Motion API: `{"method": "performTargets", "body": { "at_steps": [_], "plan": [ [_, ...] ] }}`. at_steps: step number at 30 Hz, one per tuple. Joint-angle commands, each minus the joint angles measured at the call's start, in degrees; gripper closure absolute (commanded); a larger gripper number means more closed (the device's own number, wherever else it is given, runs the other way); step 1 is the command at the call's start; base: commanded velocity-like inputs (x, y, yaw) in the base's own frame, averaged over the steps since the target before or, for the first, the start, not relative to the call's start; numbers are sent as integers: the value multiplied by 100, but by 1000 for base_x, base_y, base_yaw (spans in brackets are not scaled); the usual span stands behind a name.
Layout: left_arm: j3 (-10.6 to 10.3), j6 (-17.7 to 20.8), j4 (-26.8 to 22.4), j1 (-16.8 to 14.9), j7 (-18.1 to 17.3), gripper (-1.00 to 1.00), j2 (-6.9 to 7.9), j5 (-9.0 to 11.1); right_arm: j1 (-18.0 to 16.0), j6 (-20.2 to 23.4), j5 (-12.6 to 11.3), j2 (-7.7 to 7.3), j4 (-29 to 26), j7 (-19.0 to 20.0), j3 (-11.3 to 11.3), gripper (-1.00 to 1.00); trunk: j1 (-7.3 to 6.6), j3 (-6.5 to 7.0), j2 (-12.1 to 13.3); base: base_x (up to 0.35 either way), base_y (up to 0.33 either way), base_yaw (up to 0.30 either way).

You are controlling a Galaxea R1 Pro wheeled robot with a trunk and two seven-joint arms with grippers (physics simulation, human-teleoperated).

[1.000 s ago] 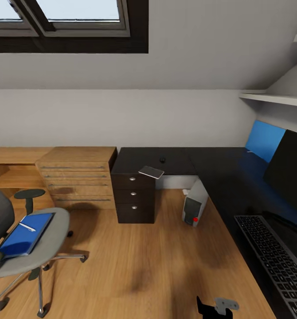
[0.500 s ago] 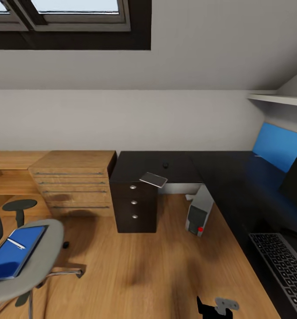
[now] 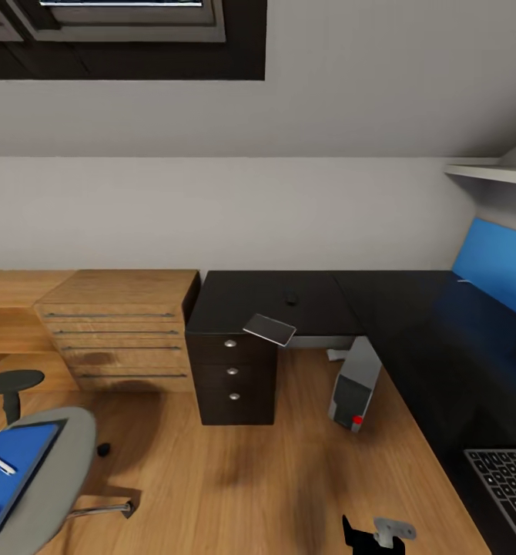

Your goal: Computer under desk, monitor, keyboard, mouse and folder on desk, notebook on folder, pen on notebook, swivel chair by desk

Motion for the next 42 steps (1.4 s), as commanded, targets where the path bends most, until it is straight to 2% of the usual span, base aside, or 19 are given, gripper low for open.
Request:
{"method": "performTargets", "body": {
  "at_steps": [1,8,16,21,30,42],
  "plan": [
    [39,-8,7,-4,-58,-100,1,29,-5,-20,-45,-1,9,57,-34,-100,3,-6,-3,334,1,0],
    [39,-8,7,-4,-58,-100,1,29,-5,-20,-48,0,9,57,-34,-100,3,-6,-3,309,0,0],
    [39,-1,7,-4,-60,-100,0,29,-5,-21,-69,19,9,54,-34,-100,3,-6,-3,54,0,10],
    [35,1,7,-4,-66,-100,-7,21,-5,-20,-74,116,2,42,-41,-100,3,-6,-3,1,0,221],
    [39,7,7,-4,-65,-100,-6,22,-5,-20,-72,120,-6,40,-43,-100,3,-6,-3,28,0,212],
    [37,3,7,-4,-67,-100,0,21,-5,-24,-74,103,-8,40,-45,-100,3,-6,-3,300,0,11]
  ]
}}
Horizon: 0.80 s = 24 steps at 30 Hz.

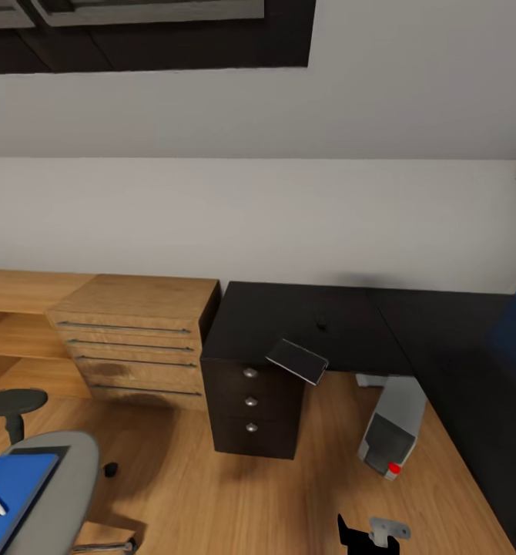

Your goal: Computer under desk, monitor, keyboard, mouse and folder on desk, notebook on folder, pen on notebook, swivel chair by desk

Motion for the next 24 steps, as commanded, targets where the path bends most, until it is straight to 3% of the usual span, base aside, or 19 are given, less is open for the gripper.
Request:
{"method": "performTargets", "body": {
  "at_steps": [1,10,13,14,16,21,24],
  "plan": [
    [41,-9,7,-4,-58,-100,2,27,-5,-17,-41,-3,8,56,-37,-100,3,-6,-3,284,0,0],
    [32,-19,-1,-4,-60,-100,-20,20,-5,-15,-41,-14,8,56,-42,-100,3,-6,-3,87,0,0],
    [25,3,-2,-4,-41,-100,-16,26,-5,19,-41,-72,-32,28,-46,-100,-63,48,117,0,0,0],
    [25,11,-2,-4,-41,-100,-19,20,-18,727,-16,-141,-732,-631,-47,-100,-85,66,157,0,0,0],
    [23,18,-2,-4,-41,-100,-12,19,-20,1707,-5,-187,-1447,-911,-34,-100,-129,102,238,0,0,0],
    [24,24,-2,-4,-41,-100,-11,18,-22,3670,6,-335,-2927,-1087,-26,-100,-238,192,438,0,0,0],
    [24,25,-2,-4,-41,-100,-14,19,-22,4819,4,-508,-3956,-1122,-46,-100,-304,246,559,0,0,0]
  ]
}}
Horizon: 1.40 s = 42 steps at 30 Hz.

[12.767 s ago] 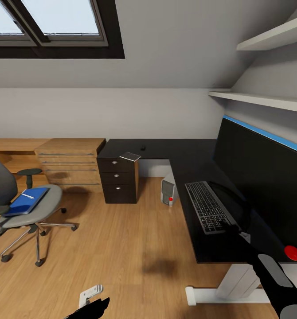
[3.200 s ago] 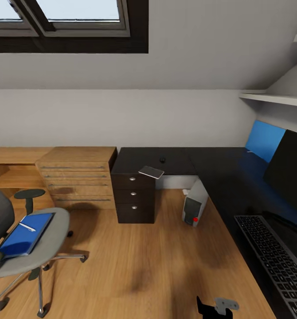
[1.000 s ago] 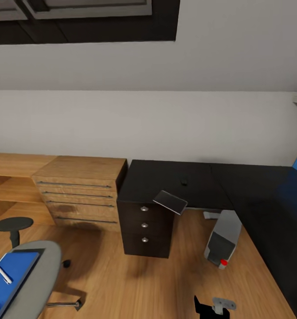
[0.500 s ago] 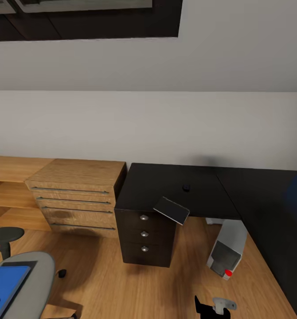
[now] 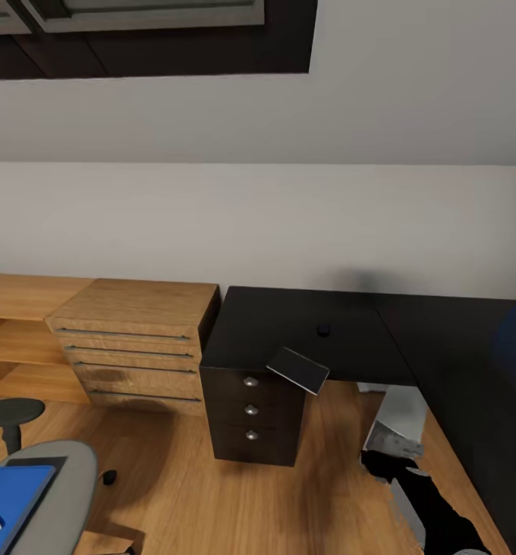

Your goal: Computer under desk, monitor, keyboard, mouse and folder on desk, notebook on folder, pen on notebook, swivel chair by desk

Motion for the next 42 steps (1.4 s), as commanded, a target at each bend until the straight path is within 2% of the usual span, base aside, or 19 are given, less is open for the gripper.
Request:
{"method": "performTargets", "body": {
  "at_steps": [1,2,4,7,10,15,20,25,29,32,36,38,41,42],
  "plan": [
    [43,-8,4,-3,-60,-100,0,27,1,424,-66,-59,-408,-37,1,-100,-22,12,38,0,0,0],
    [43,-9,4,-3,-61,-100,-1,27,1,600,-68,-80,-589,-39,-2,-100,-44,30,78,0,0,0],
    [43,-15,4,-3,-68,-100,-3,26,1,1420,-63,-141,-1669,-47,-6,-100,-66,48,118,0,0,0],
    [37,-43,4,-3,-83,-100,-8,21,1,1800,-55,-151,-2359,-50,15,-100,-66,48,118,0,0,0],
    [35,-41,4,-3,-90,-100,-4,18,1,1942,-50,-148,-2733,-32,38,-100,-66,48,118,22,0,0],
    [33,-30,4,-3,-92,-100,-9,13,-5,1925,-7,-146,-2873,-16,62,-100,-66,48,118,231,0,0],
    [34,-24,4,-3,-92,-100,-10,15,-108,1777,435,-115,-2890,-20,77,-100,-66,48,118,323,0,0],
    [34,-22,4,-3,-92,-100,-17,17,-571,1498,650,-58,-2571,-21,82,-100,-66,48,118,333,0,0],
    [34,-20,4,-3,-92,-100,-26,17,-1228,1446,698,-50,-1796,-21,82,-100,-66,48,118,335,0,0],
    [34,-18,4,-3,-92,-100,-27,17,-1782,1390,730,-50,-957,-16,82,-100,-66,48,118,334,-15,0],
    [34,-17,4,-3,-92,-100,-28,11,-2058,1207,888,-25,-408,-13,113,-100,-66,48,118,310,-131,0],
    [34,-16,4,-3,-92,-100,-28,13,-2108,1136,962,6,-264,-4,204,-100,-66,48,118,282,-190,0],
    [34,-15,4,-3,-92,-100,-28,11,-2147,972,1019,38,-50,9,618,-100,-66,48,118,174,-117,0],
    [34,-15,4,-3,-92,-100,-28,10,-2150,939,1021,40,-17,10,688,-100,-66,48,118,89,-58,0]
  ]
}}
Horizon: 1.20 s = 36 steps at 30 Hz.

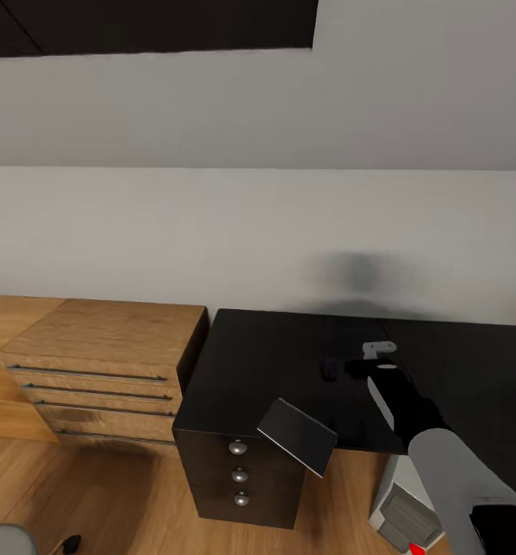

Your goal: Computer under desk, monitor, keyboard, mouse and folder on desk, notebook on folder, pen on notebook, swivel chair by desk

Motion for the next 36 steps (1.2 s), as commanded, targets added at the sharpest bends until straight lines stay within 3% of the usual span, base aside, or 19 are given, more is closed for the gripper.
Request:
{"method": "performTargets", "body": {
  "at_steps": [1,9,24,36],
  "plan": [
    [45,-7,2,-3,-56,-100,0,28,-7,-13,24,-2,46,-19,135,-100,1,-6,-4,57,-37,0],
    [45,-8,2,-3,-56,-100,6,28,-13,-82,30,3,160,-17,315,-100,1,-6,-4,131,-12,0],
    [45,-14,2,-3,-56,-100,0,25,-14,-70,4,8,186,-40,312,-100,1,-6,-4,178,40,0],
    [45,-23,2,-3,-56,-100,0,27,-14,-93,-353,47,535,-26,319,-100,1,-6,-4,29,66,0]
  ]
}}
